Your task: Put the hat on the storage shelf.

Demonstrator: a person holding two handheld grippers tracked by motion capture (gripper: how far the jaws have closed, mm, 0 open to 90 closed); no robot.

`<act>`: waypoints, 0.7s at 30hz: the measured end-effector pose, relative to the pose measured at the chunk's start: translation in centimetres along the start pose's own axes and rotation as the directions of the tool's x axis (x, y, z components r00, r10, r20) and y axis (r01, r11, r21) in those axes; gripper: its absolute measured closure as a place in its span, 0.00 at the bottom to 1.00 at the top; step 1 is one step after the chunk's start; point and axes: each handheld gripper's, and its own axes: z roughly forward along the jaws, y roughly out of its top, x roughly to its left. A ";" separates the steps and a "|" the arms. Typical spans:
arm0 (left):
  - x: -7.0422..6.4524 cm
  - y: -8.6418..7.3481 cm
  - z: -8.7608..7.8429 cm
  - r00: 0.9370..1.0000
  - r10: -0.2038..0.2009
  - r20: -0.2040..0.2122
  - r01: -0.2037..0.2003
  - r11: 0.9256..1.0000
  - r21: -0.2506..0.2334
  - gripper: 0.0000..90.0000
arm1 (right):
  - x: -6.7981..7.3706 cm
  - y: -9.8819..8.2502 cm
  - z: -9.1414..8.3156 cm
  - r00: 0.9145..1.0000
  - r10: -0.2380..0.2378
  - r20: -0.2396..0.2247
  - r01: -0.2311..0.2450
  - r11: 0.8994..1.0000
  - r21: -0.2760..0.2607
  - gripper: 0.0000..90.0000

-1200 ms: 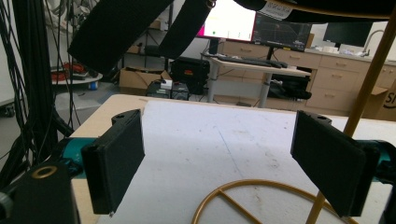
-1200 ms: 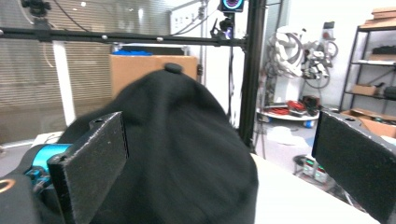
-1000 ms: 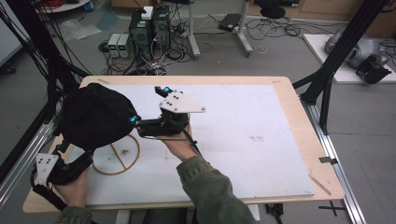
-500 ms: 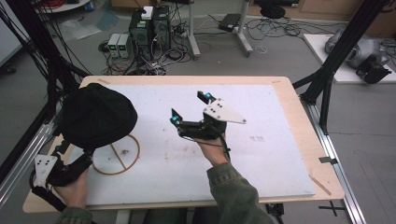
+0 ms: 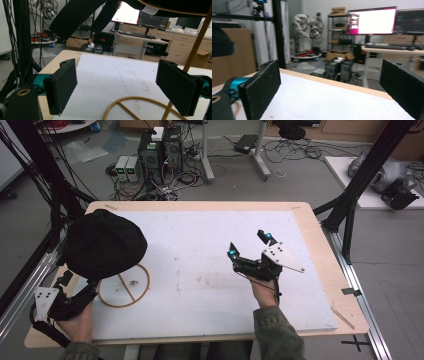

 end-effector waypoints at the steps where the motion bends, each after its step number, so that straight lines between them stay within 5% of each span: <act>1: 0.0 0.0 0.0 1.000 0.000 0.000 0.000 1.000 0.000 0.19 | -0.4 0.0 -0.3 1.000 -0.002 0.014 0.002 1.000 -0.003 0.03; 6: 0.1 0.0 0.0 1.000 0.000 -0.003 0.000 1.000 0.000 0.19 | -2.2 -0.1 -1.4 0.996 -0.008 0.083 0.009 1.000 -0.012 0.04; 14: 0.2 0.1 -0.2 1.000 0.000 -0.009 0.000 1.000 -0.002 0.19 | -5.5 -1.3 -3.7 0.975 -0.018 0.219 0.018 1.000 -0.001 0.04; 15: 0.2 0.1 -0.2 1.000 0.000 -0.010 0.000 1.000 -0.002 0.19 | -6.4 -1.7 -4.3 0.966 -0.015 0.260 0.014 1.000 0.004 0.05; 17: 0.1 0.1 -0.2 1.000 0.001 -0.010 -0.001 1.000 -0.002 0.19 | -6.7 -1.9 -4.5 0.961 -0.007 0.277 0.006 1.000 0.004 0.06; 18: 0.1 0.1 -0.2 1.000 0.001 -0.013 -0.001 1.000 -0.003 0.19 | -7.6 -2.4 -5.0 0.946 0.009 0.323 -0.014 1.000 0.014 0.06; 21: 0.1 0.1 -0.3 1.000 0.008 -0.013 -0.008 1.000 -0.006 0.19 | -8.9 -3.2 -5.8 0.931 0.030 0.365 -0.038 0.999 0.016 0.06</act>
